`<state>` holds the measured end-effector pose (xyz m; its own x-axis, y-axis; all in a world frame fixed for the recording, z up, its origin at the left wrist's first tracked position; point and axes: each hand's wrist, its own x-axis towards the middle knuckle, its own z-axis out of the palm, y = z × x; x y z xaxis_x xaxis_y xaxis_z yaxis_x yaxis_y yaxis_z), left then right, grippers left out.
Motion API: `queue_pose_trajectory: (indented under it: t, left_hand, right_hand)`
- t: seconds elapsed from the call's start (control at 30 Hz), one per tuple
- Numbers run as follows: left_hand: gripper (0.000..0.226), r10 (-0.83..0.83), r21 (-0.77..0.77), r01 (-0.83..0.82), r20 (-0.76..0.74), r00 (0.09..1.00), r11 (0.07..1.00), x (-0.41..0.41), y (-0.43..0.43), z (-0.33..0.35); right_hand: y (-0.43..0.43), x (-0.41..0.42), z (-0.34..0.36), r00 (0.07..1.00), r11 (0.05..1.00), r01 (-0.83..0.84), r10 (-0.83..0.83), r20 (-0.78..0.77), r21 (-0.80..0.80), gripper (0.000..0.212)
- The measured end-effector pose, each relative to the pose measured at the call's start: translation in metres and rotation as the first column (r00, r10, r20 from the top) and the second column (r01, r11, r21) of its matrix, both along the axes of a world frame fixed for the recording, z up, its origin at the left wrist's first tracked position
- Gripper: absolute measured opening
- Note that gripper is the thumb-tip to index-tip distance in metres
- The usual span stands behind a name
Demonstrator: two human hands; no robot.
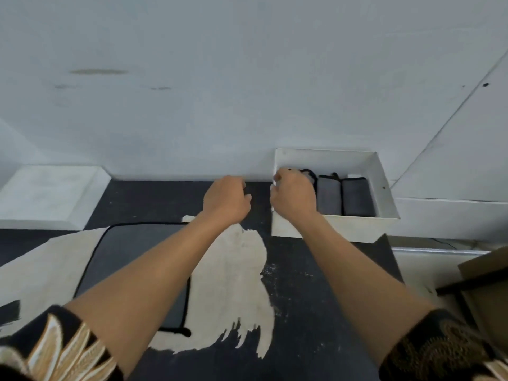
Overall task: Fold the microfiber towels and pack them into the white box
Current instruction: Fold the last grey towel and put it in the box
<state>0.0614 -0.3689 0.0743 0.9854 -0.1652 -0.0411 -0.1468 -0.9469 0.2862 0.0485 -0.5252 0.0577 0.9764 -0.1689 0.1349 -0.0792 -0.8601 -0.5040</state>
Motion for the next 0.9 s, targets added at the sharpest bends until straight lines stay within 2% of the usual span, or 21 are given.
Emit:
queue_pose_trajectory:
  t: [0.1, 0.23, 0.37, 0.47, 0.6, 0.73, 0.83, 0.9]
  left_hand:
    - [0.038, 0.095, -0.007, -0.095, -0.037, 0.995, 0.995, -0.027, 0.069, -0.017]
    - [0.038, 0.287, 0.029, -0.286, -0.151, 0.946, 0.958, -0.068, 0.181, -0.054]
    - [0.05, 0.562, 0.121, -0.551, -0.257, 0.786, 0.826, -0.114, 0.289, -0.095]
    - [0.058, 0.674, 0.146, -0.668, -0.318, 0.667, 0.73, -0.144, 0.343, -0.123]
    - [0.065, 0.663, 0.019, -0.733, -0.442, 0.604, 0.68, -0.151, 0.374, -0.148]
    - [0.054, 0.623, -0.029, -0.75, -0.537, 0.569, 0.661, -0.135, 0.382, -0.153]
    - [0.049, 0.575, -0.117, -0.76, -0.583, 0.574, 0.639, -0.12, 0.385, -0.155]
    - [0.056, 0.566, -0.174, -0.77, -0.583, 0.583, 0.614, -0.109, 0.386, -0.157]
  right_hand:
    - [0.068, -0.026, -0.019, 0.998, 0.998, -0.042, 0.044, -0.046, 0.057, 0.024]
    - [0.152, -0.066, -0.059, 0.952, 0.996, -0.037, 0.06, -0.302, 0.081, 0.034]
    - [0.219, -0.102, -0.099, 0.86, 0.997, -0.018, 0.052, -0.507, 0.071, 0.045]
    - [0.252, -0.126, -0.12, 0.794, 0.997, 0.069, -0.038, -0.607, 0.028, 0.051]
    - [0.277, -0.141, -0.136, 0.751, 0.978, 0.209, -0.169, -0.638, -0.012, 0.044]
    - [0.284, -0.14, -0.135, 0.724, 0.982, 0.182, -0.164, -0.67, -0.044, 0.026]
    - [0.284, -0.135, -0.134, 0.728, 0.977, 0.213, -0.16, -0.666, -0.001, 0.015]
    - [0.284, -0.129, -0.135, 0.738, 0.957, 0.283, -0.174, -0.652, 0.065, 0.02]
